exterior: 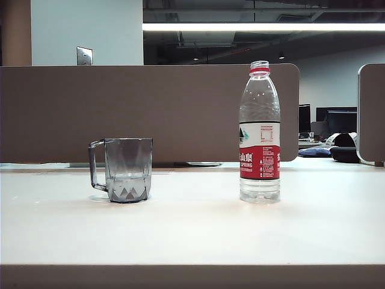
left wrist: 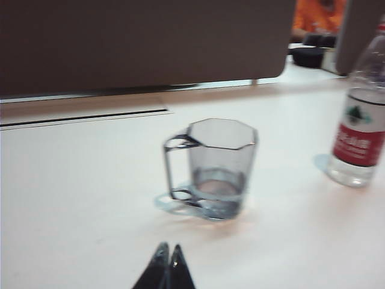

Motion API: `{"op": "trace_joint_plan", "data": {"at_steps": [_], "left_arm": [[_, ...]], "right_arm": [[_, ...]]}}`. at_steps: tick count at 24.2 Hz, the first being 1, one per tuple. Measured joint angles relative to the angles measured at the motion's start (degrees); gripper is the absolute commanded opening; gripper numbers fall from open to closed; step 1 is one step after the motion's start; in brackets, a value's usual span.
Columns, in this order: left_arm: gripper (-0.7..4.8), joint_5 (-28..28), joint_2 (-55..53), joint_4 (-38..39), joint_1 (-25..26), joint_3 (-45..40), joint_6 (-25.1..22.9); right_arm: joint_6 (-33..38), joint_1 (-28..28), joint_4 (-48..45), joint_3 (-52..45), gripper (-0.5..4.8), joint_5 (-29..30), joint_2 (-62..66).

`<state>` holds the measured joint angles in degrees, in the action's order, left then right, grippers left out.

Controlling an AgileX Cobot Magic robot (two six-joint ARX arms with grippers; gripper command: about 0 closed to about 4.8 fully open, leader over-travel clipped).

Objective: Pick up the mineral water bottle on the table and pour water into the mug until it's half full.

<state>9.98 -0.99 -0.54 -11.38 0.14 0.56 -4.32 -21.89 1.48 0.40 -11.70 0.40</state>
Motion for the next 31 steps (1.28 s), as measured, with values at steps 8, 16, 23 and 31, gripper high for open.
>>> {"op": "trace_joint_plan", "data": {"at_steps": [8, 16, 23, 31], "left_arm": [[-0.05, -1.03, 0.0, -2.1, 13.38, 0.0, 0.39], [-0.05, -0.98, 0.0, -2.03, 17.14, 0.0, 3.39], [-0.05, 1.2, 0.0, 0.31, 14.23, 0.0, 2.75], [-0.04, -4.07, 0.0, 0.46, 9.25, 0.02, 2.93]], "right_arm": [[-0.61, 16.02, -0.63, 0.0, -0.01, 9.94, 0.0], [2.19, 26.34, -2.05, 0.0, -0.01, 12.35, 0.0], [2.56, 26.32, 0.72, 0.0, -0.01, 18.16, 0.0], [2.58, 26.32, 1.01, 0.0, -0.01, 18.18, 0.0]]}}
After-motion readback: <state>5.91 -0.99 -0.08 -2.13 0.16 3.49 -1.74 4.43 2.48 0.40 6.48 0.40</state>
